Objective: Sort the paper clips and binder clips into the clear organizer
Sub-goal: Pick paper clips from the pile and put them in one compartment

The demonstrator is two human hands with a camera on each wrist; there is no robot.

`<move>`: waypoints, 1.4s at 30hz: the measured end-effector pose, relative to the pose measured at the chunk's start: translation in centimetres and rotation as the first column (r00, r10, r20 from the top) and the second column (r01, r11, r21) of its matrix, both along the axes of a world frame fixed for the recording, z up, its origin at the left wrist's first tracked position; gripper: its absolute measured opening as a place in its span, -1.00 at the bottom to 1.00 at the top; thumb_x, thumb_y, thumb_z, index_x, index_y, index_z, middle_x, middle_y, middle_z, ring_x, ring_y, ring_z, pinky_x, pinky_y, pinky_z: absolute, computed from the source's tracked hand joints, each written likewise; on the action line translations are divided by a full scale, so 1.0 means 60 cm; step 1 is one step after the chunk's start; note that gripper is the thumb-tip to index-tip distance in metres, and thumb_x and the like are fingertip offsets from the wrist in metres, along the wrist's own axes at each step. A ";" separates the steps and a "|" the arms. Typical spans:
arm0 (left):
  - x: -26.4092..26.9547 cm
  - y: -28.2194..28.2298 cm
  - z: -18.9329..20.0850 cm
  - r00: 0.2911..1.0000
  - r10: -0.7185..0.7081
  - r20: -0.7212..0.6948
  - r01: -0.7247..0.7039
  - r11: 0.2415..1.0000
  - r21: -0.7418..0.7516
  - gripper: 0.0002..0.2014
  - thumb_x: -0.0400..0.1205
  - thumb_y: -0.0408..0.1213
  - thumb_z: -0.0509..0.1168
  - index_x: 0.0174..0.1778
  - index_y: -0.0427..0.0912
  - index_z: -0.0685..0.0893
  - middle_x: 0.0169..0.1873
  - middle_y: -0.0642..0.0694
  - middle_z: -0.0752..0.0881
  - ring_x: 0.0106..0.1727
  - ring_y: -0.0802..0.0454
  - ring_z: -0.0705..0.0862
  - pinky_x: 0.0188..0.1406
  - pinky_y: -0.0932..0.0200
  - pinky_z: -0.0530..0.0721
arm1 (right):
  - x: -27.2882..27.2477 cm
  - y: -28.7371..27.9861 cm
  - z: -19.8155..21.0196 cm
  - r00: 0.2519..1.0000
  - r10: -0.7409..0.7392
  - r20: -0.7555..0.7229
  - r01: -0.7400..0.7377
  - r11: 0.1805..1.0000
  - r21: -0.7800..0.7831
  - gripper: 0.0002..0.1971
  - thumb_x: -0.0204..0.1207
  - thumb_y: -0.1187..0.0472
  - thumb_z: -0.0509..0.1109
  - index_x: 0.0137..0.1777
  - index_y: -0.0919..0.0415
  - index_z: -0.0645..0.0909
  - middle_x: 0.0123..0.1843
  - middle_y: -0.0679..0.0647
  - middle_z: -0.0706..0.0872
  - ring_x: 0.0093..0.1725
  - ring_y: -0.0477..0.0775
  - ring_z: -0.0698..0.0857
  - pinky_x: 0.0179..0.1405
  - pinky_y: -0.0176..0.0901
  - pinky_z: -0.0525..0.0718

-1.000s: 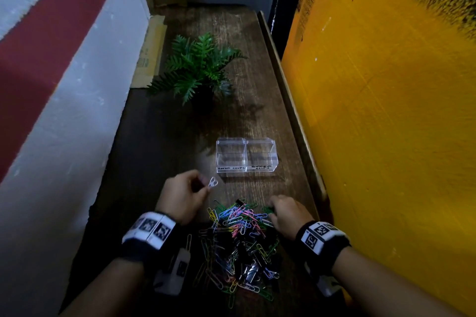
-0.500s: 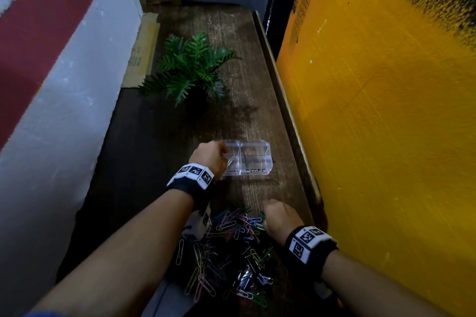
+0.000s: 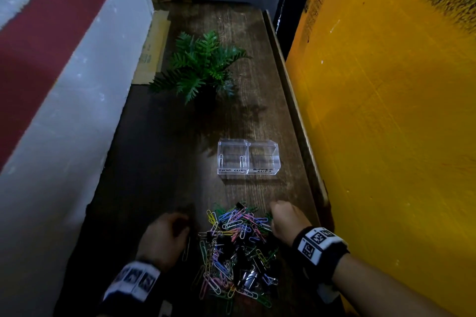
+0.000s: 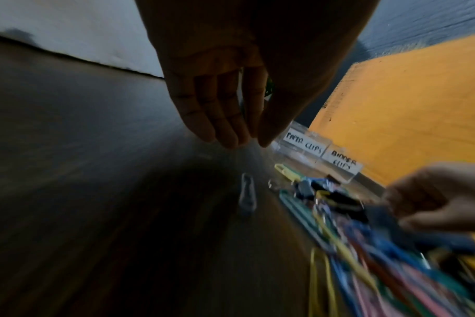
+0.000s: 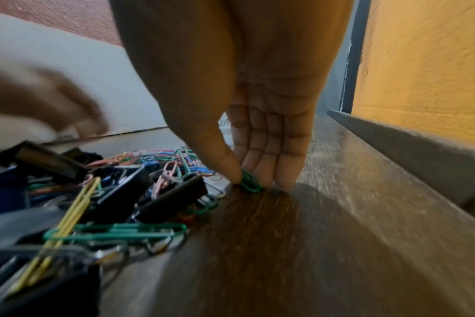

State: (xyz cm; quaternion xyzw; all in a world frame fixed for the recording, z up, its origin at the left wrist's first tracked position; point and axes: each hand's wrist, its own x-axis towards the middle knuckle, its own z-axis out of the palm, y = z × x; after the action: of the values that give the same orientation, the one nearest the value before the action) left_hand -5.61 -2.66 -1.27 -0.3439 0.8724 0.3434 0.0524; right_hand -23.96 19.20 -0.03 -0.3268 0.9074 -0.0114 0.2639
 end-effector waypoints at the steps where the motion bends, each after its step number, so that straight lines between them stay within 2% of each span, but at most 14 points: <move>1: 0.021 0.006 -0.004 0.999 -0.003 0.037 0.003 1.000 0.009 -0.72 0.47 -0.17 0.44 0.10 0.06 0.71 0.06 0.02 0.75 0.05 0.05 0.73 0.10 0.20 0.63 | -0.002 -0.002 0.001 0.999 -0.030 0.018 0.029 1.000 0.007 -0.84 0.54 0.36 0.32 0.08 0.21 0.56 0.06 0.13 0.67 0.04 0.13 0.67 0.07 -0.06 0.68; 4: 0.061 0.025 -0.012 0.993 -0.030 0.112 0.028 0.999 0.019 -0.72 0.49 -0.08 0.42 0.12 0.13 0.68 0.17 0.07 0.68 0.12 0.08 0.70 0.11 0.24 0.60 | -0.007 -0.009 0.003 0.993 -0.100 0.058 0.098 0.995 0.033 -0.84 0.51 0.29 0.38 0.08 0.19 0.57 0.06 0.11 0.66 0.03 0.13 0.68 0.00 -0.12 0.66; 7: 0.067 0.040 -0.018 0.987 -0.068 0.144 0.069 0.998 -0.002 -0.68 0.49 0.05 0.38 0.16 0.17 0.62 0.27 0.13 0.57 0.17 0.10 0.65 0.10 0.27 0.55 | -0.006 -0.011 0.004 0.995 -0.088 0.052 0.085 0.995 0.058 -0.82 0.50 0.24 0.40 0.08 0.20 0.55 0.04 0.12 0.66 0.03 0.13 0.68 0.01 -0.10 0.67; 12: 0.050 0.046 -0.015 0.982 -0.079 0.171 0.086 0.996 -0.036 -0.77 0.54 0.07 0.30 0.05 0.09 0.57 0.13 0.08 0.61 0.07 0.06 0.67 -0.05 0.21 0.56 | 0.002 -0.012 0.001 1.000 -0.002 -0.024 0.003 0.999 0.039 -0.85 0.53 0.29 0.34 0.07 0.22 0.49 0.03 0.14 0.67 0.02 0.16 0.70 -0.06 -0.10 0.64; 16: 0.045 0.046 -0.009 0.980 -0.079 0.181 0.085 0.996 -0.029 -0.84 0.59 0.02 0.25 0.00 0.07 0.56 0.07 0.06 0.67 0.05 0.05 0.68 -0.05 0.20 0.58 | -0.001 -0.007 0.004 1.000 0.016 -0.025 -0.015 0.999 0.039 -0.84 0.56 0.26 0.33 0.10 0.20 0.50 0.03 0.12 0.67 0.01 0.13 0.69 -0.03 -0.08 0.67; 18: 0.048 0.049 -0.007 0.982 -0.076 0.175 0.082 0.996 -0.023 -0.87 0.60 0.01 0.23 -0.05 0.08 0.53 0.06 0.05 0.67 0.04 0.05 0.69 -0.07 0.20 0.58 | -0.004 -0.007 0.006 0.999 -0.036 -0.003 0.036 0.999 0.037 -0.85 0.53 0.25 0.35 0.07 0.21 0.51 0.00 0.13 0.68 -0.01 0.14 0.70 -0.04 -0.07 0.68; 20: 0.050 0.049 -0.007 0.984 -0.073 0.164 0.077 0.997 -0.015 -0.87 0.61 0.00 0.22 -0.02 0.07 0.53 0.05 0.02 0.69 0.03 0.02 0.69 -0.09 0.20 0.57 | -0.013 -0.008 0.013 0.986 -0.151 0.063 0.151 0.988 0.005 -0.87 0.51 0.28 0.35 0.03 0.21 0.57 -0.07 0.11 0.70 -0.08 0.09 0.71 -0.12 -0.13 0.68; 23: 0.059 0.048 -0.008 0.990 -0.052 0.134 0.048 0.998 0.032 -0.83 0.63 -0.04 0.21 0.09 0.04 0.53 0.00 -0.04 0.74 -0.01 -0.03 0.72 -0.12 0.17 0.59 | -0.028 -0.027 0.034 0.961 -0.233 0.150 0.258 0.951 -0.174 -0.94 0.48 0.32 0.39 -0.10 0.17 0.62 -0.17 0.02 0.68 -0.21 -0.05 0.67 -0.19 -0.21 0.67; 26: 0.073 0.051 -0.007 0.997 -0.036 0.074 0.031 0.998 0.056 -0.84 0.62 -0.11 0.23 0.10 0.07 0.49 -0.10 -0.04 0.76 -0.11 -0.05 0.75 -0.21 0.14 0.62 | -0.055 -0.071 0.065 0.977 -0.184 0.104 0.209 0.917 -0.340 -0.91 0.48 0.31 0.40 -0.06 0.15 0.64 -0.23 -0.02 0.65 -0.28 -0.07 0.62 -0.21 -0.13 0.67; 29: 0.087 0.058 -0.008 0.999 -0.045 -0.020 0.046 0.997 0.056 -0.84 0.57 -0.29 0.30 -0.02 0.07 0.61 -0.07 0.02 0.75 -0.11 -0.03 0.74 -0.17 0.17 0.59 | -0.087 -0.129 0.088 0.995 -0.088 -0.045 0.059 0.896 -0.439 -0.87 0.47 0.23 0.39 0.00 0.10 0.64 -0.22 -0.02 0.67 -0.20 0.05 0.66 -0.13 -0.14 0.64; 33: 0.103 0.074 -0.021 0.997 -0.073 -0.012 0.073 0.996 0.043 -0.80 0.47 -0.37 0.34 -0.11 0.03 0.75 -0.10 -0.02 0.77 -0.14 -0.05 0.76 -0.14 0.25 0.57 | -0.107 -0.185 0.097 0.993 -0.007 -0.119 -0.040 0.918 -0.394 -0.82 0.49 0.24 0.35 0.08 0.12 0.66 -0.03 0.14 0.76 -0.04 0.19 0.72 -0.06 0.01 0.70; 36: 0.112 0.091 -0.025 0.993 -0.107 -0.055 0.111 0.991 0.073 -0.84 0.40 -0.27 0.33 -0.19 0.04 0.76 -0.17 0.00 0.76 -0.21 -0.02 0.76 -0.18 0.34 0.53 | -0.100 -0.195 0.089 0.990 0.027 -0.141 -0.070 0.946 -0.317 -0.75 0.52 0.24 0.35 0.18 0.13 0.63 0.07 0.18 0.74 0.04 0.23 0.72 0.01 0.07 0.71; 39: 0.111 0.107 -0.024 0.989 -0.145 -0.017 0.146 0.985 0.091 -0.81 0.50 0.00 0.29 -0.05 0.08 0.71 -0.02 0.11 0.65 -0.04 0.06 0.71 -0.07 0.32 0.52 | -0.081 -0.177 0.076 0.990 0.016 -0.141 -0.066 0.930 -0.361 -0.68 0.53 0.19 0.37 0.29 0.12 0.60 0.21 0.10 0.71 0.11 0.14 0.69 0.10 -0.02 0.66; 42: 0.104 0.115 -0.019 0.984 -0.176 0.038 0.174 0.983 0.050 -0.76 0.57 0.04 0.29 0.08 0.07 0.66 0.09 0.14 0.58 0.05 0.10 0.68 -0.08 0.38 0.45 | -0.048 -0.128 0.071 0.997 -0.064 -0.035 0.042 0.892 -0.449 -0.69 0.58 0.17 0.35 0.31 0.05 0.58 0.18 -0.07 0.66 0.05 -0.05 0.66 0.06 -0.14 0.66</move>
State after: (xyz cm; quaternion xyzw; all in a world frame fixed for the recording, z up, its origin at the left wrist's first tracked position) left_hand 0.60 4.25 -2.44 -0.2717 0.8898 0.3501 0.1088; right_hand -26.86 11.52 4.21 -0.3542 0.8952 -0.2192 0.1587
